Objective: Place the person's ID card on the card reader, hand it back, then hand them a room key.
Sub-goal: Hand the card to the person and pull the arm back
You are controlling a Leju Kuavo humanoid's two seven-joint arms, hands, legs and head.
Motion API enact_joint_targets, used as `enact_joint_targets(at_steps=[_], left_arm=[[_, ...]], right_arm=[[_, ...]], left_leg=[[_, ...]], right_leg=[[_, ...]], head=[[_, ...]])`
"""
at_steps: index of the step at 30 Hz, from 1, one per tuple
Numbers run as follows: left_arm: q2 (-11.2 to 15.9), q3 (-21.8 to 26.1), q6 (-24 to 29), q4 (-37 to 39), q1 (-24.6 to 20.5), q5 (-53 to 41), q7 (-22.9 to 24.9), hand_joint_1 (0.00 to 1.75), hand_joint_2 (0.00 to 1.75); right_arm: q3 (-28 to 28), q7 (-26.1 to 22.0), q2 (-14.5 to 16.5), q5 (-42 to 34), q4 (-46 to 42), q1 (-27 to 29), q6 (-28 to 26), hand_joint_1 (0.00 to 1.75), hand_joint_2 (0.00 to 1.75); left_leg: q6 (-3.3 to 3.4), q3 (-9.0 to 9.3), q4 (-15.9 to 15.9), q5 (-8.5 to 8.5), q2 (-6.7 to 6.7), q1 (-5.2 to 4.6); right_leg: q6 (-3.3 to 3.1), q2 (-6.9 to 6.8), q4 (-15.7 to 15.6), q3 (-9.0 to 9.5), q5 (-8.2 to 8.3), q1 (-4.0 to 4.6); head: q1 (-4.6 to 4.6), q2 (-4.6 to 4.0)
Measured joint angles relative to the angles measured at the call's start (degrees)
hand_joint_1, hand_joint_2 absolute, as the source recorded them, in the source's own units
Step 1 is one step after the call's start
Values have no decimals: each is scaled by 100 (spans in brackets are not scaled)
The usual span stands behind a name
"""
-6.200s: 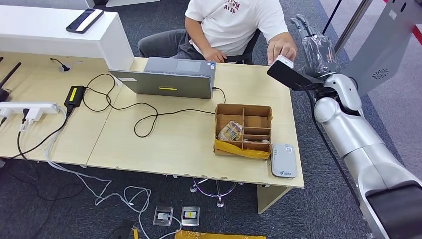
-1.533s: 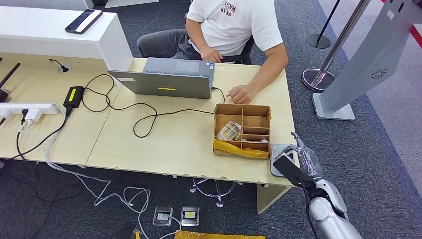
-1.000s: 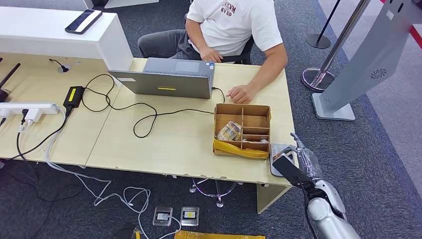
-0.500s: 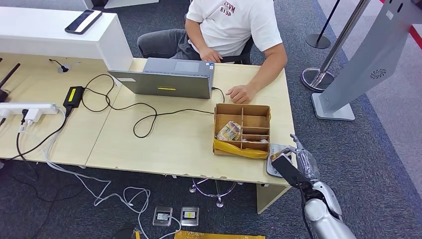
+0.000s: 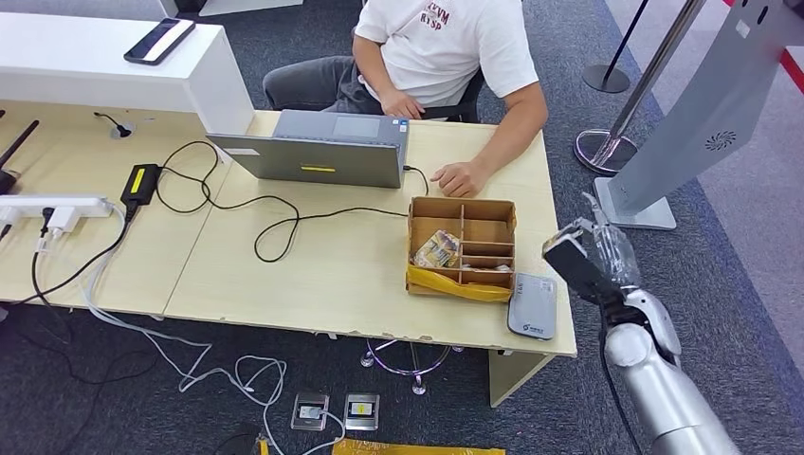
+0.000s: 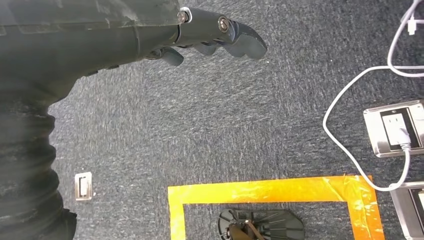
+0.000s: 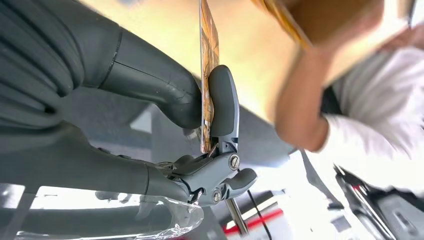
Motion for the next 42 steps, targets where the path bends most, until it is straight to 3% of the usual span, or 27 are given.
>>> enact_joint_targets(at_steps=[4, 15, 23, 33, 35, 38, 42], left_arm=[[-1, -54, -8, 0, -41, -76, 0, 0, 175], [-2, -187, -40, 0, -149, -232, 45, 0, 175], [-3, -255, -46, 0, -175, -244, 57, 0, 175], [-11, -256, -46, 0, -213, -349, 75, 0, 175], [-11, -256, -52, 0, -229, -361, 83, 0, 175], [-12, -256, -55, 0, -244, -362, 85, 0, 175], [-12, -253, -58, 0, -248, -350, 85, 0, 175]], right_arm=[[-96, -156, -130, 286, 7, -825, 86, 175, 175], [-86, -451, -166, 559, 355, -2252, 131, 175, 175], [-37, -510, -105, 617, 683, -2642, 108, 175, 175], [426, -659, 445, 1341, 1681, -3547, 374, 175, 175], [542, -588, 597, 1444, 1938, -3661, 418, 161, 175], [694, -454, 802, 1527, 2321, -3782, 486, 99, 175], [819, -350, 1007, 1546, 2675, -3810, 530, 39, 175]], left_leg=[[-1, 1, 0, 2, 1, 0], [-3, -15, 0, 5, -4, 2], [-4, -21, 0, 5, -8, 3], [-12, -25, -1, 11, -11, 13], [-13, -25, -1, 12, -12, 14], [-14, -25, -1, 12, -14, 16], [-14, -23, 0, 12, -14, 15]], right_leg=[[0, 0, 0, -2, 3, -1], [-3, -5, 2, -11, 5, 3], [-3, -9, 2, -11, 5, 3], [-3, -10, 6, -14, 5, 12], [-3, -11, 6, -14, 5, 12], [-4, -11, 6, -13, 5, 13], [-3, -11, 5, -14, 5, 13]], head=[[0, 0], [0, 1], [-1, 0], [-1, 1], [-2, 1], [0, 0], [0, 0]])
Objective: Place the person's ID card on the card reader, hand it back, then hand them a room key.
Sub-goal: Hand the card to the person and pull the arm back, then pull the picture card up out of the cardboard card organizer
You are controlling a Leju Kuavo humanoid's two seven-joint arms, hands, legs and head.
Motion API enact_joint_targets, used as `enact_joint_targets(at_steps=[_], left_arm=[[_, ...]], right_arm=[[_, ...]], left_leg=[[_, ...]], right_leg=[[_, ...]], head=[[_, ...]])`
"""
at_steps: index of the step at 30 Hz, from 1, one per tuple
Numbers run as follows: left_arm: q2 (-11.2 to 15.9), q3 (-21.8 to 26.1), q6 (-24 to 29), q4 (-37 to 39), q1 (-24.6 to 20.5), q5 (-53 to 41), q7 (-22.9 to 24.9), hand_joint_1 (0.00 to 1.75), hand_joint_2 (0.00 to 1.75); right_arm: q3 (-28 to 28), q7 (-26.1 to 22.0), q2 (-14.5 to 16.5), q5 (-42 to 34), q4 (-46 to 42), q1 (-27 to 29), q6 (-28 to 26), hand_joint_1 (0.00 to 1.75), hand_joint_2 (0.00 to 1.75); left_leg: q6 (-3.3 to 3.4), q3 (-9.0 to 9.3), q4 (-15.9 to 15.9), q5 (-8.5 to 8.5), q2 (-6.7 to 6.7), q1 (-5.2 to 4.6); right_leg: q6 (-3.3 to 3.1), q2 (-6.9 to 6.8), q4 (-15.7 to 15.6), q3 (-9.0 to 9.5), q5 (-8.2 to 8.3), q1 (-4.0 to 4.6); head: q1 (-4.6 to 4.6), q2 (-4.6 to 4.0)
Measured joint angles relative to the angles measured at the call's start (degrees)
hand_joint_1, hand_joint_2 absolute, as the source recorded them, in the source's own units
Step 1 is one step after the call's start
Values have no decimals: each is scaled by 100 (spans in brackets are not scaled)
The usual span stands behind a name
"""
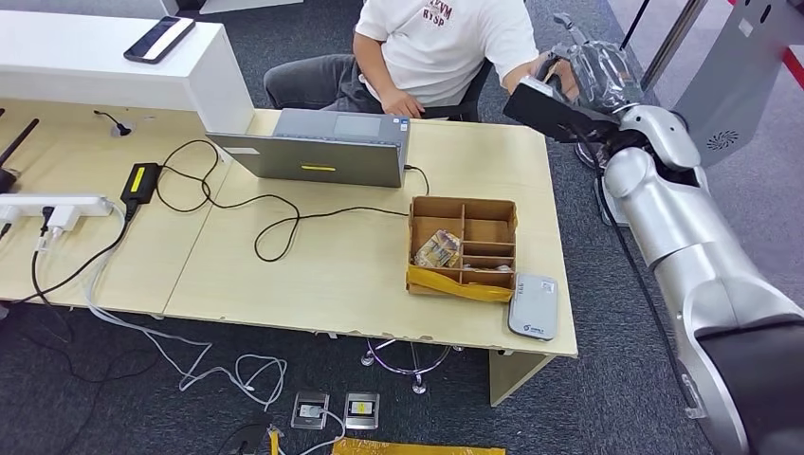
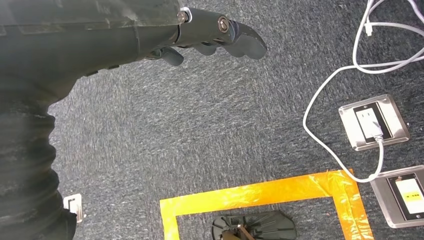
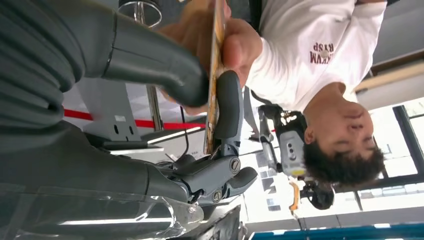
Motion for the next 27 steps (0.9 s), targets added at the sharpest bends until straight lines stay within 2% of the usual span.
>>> enact_joint_targets(at_steps=[2, 3, 12, 20, 24, 27], left_arm=[[1, 0, -6, 0, -1, 2, 1, 0, 175], [1, 1, -9, 0, -1, 3, 2, 0, 175], [1, 2, 2, 0, 2, 17, 11, 0, 175], [1, 1, 58, 0, 9, 16, 11, 0, 175], [1, 3, 98, 0, 30, 37, 6, 0, 175], [1, 8, 104, 0, 83, 108, -38, 0, 175]], right_arm=[[51, 15, 65, -2, 129, 1, -3, 6, 175], [74, 17, 90, -5, 189, 3, -8, 1, 175], [197, 63, 223, -28, 602, 36, -103, 0, 175], [247, -95, 228, -302, 713, 100, -616, 0, 175], [204, -429, 244, -1180, 689, 145, -612, 0, 175], [90, -495, 264, -2280, 397, 366, -84, 0, 175]], left_leg=[[0, 0, 0, 0, -1, 0], [0, 0, 0, 0, -1, 0], [-1, 1, 1, 1, 1, 0], [-1, 0, 1, 0, 1, 0], [-1, 2, 1, 1, 2, 0], [-1, 6, 1, 1, 2, 0]], right_leg=[[0, -1, -1, 0, 0, 0], [0, -1, -1, 0, 0, 0], [0, 1, -1, -2, 1, 0], [-1, 1, -1, -2, 0, 0], [0, 2, 0, 0, 1, 0], [0, 4, -1, 3, 1, 0]], head=[[0, 0], [1, 1], [0, 0], [0, 2], [0, 1], [1, 1]])
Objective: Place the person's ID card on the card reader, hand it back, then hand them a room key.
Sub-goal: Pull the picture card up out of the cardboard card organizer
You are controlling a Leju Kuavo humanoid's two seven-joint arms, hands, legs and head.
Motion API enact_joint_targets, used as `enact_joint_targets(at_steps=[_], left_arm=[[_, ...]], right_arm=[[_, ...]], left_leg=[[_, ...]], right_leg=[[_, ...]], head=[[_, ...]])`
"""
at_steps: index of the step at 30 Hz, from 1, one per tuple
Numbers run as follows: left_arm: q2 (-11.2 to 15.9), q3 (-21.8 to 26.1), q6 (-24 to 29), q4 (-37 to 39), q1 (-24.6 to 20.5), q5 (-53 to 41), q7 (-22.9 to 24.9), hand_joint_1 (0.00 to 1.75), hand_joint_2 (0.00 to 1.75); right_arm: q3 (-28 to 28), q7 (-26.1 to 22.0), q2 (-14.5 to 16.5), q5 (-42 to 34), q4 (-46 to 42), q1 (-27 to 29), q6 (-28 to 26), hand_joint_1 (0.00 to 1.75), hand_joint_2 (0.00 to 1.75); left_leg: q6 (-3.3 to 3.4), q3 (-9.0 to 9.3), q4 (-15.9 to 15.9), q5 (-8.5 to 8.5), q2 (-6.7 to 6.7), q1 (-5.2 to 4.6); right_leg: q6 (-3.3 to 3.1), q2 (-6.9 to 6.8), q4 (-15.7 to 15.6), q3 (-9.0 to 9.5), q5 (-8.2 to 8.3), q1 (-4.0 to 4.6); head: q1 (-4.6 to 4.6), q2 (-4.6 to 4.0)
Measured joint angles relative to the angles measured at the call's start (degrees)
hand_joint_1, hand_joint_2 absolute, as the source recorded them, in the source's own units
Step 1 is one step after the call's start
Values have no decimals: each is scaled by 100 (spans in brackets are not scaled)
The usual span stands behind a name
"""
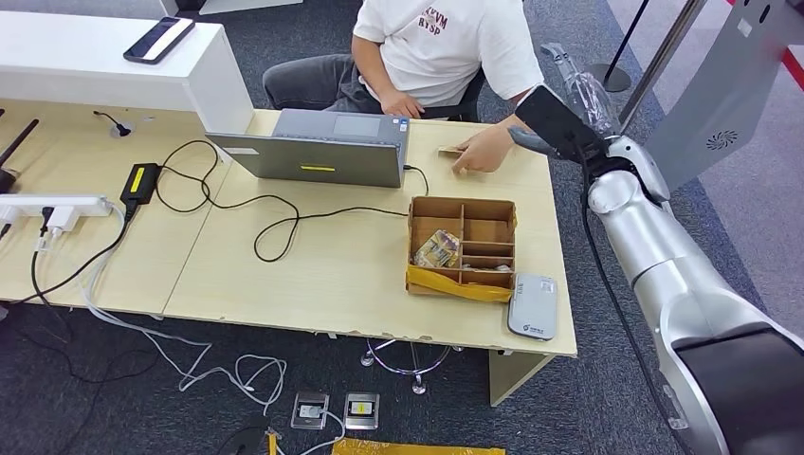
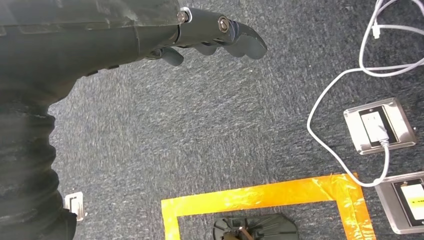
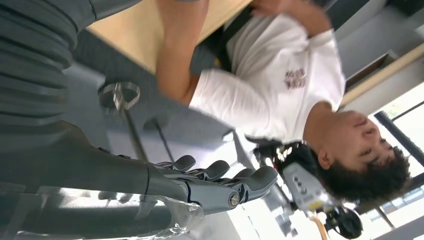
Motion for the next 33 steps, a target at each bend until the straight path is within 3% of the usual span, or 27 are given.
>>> enact_joint_targets(at_steps=[2, 8, 18, 25, 33], left_arm=[[0, 3, 0, 0, 42, 49, -40, 0, 175], [1, 5, 1, 2, 119, 97, -98, 0, 175], [0, 35, -1, 2, 176, 196, -107, 0, 175], [1, 45, -27, 2, 190, 196, -104, 0, 175], [1, 45, -52, 2, 191, 175, -67, 0, 175]], right_arm=[[-42, 90, -1, -510, -335, 220, 332, 0, 175], [-170, 290, -54, -1113, -1120, 637, 740, 0, 175], [-249, 820, -433, -1959, -2596, 1810, 1378, 0, 175], [-295, 944, -638, -1911, -3303, 2891, 1366, 0, 175], [-345, 1177, -782, -1544, -3838, 3544, 1350, 0, 175]], left_leg=[[0, 0, 0, 0, 0, 0], [0, 6, 0, 0, 2, 1], [-1, 10, 0, -2, 2, 1], [-2, 9, -1, -3, 4, 2], [-2, 10, -1, -3, 7, 2]], right_leg=[[0, 1, 0, -2, 0, 0], [0, 1, -1, -1, 0, 1], [0, 2, -4, 3, 0, 1], [0, 1, -4, 2, 0, 2], [-1, 4, -4, 3, -1, 2]], head=[[0, 0], [0, 0], [1, 0], [-1, -1], [0, 0]])
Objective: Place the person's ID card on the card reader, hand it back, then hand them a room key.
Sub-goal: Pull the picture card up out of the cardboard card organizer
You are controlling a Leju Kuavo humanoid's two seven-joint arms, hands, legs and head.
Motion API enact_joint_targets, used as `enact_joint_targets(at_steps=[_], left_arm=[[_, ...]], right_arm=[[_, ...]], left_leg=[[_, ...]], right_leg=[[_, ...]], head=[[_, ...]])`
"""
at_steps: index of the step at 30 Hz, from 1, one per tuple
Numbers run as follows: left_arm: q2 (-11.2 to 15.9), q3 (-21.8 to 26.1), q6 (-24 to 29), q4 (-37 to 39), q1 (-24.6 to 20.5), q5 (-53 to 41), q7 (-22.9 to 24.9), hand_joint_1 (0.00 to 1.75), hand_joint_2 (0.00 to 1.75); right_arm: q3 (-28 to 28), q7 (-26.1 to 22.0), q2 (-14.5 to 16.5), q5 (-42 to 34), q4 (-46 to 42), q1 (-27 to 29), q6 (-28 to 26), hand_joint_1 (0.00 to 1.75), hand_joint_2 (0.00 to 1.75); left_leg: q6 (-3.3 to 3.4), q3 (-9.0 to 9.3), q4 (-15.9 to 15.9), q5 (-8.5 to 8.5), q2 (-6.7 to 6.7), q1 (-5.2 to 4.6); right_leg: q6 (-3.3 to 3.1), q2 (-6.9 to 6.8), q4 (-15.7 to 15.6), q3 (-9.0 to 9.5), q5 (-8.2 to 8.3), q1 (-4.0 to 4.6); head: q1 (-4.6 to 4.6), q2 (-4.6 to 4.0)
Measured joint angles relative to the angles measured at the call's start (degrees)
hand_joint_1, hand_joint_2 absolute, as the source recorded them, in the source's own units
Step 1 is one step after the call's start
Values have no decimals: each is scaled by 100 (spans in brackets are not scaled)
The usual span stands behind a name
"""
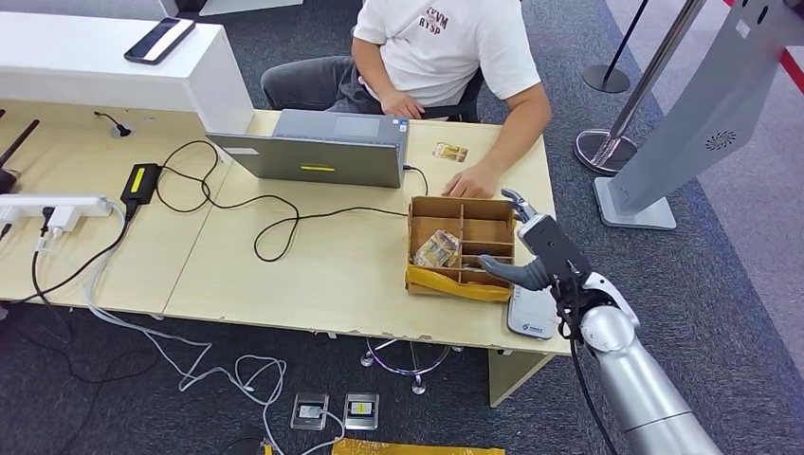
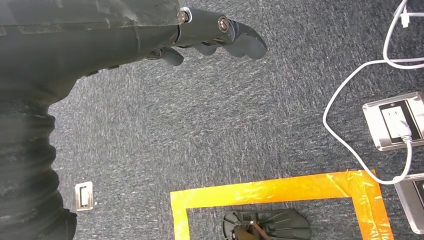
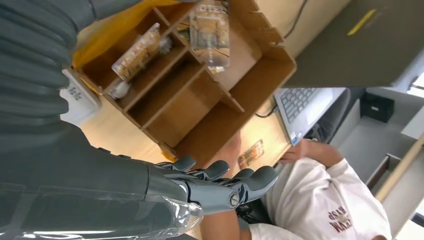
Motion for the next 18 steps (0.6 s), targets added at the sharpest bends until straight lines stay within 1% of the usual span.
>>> enact_joint_targets(at_steps=[6, 10, 15, 18], left_arm=[[-1, 0, 2, 0, -1, -33, 26, 0, 175], [-1, 0, 4, 0, 0, -42, 39, 0, 175], [-1, -2, 8, 0, -1, -55, 45, 0, 175], [-2, -2, 14, 0, -2, -67, 60, 0, 175]], right_arm=[[-25, 145, -47, 373, -289, 408, -92, 0, 175], [-25, 218, -102, 832, -418, 574, -227, 0, 175], [-23, 285, -149, 1362, -516, 688, -409, 0, 175], [-23, 340, -167, 1758, -522, 698, -648, 0, 175]], left_leg=[[0, -1, 0, 0, 0, 0], [0, -2, 0, 0, 0, 0], [0, -1, 0, 0, 2, 0], [0, -2, 0, 0, 2, 0]], right_leg=[[0, 1, 0, -1, 0, 0], [0, 0, 0, 0, 0, 0], [0, 3, 0, -1, 0, 0], [0, 2, 0, 0, 0, 0]], head=[[-1, 0], [-1, -1], [-1, -1], [-1, -1]])
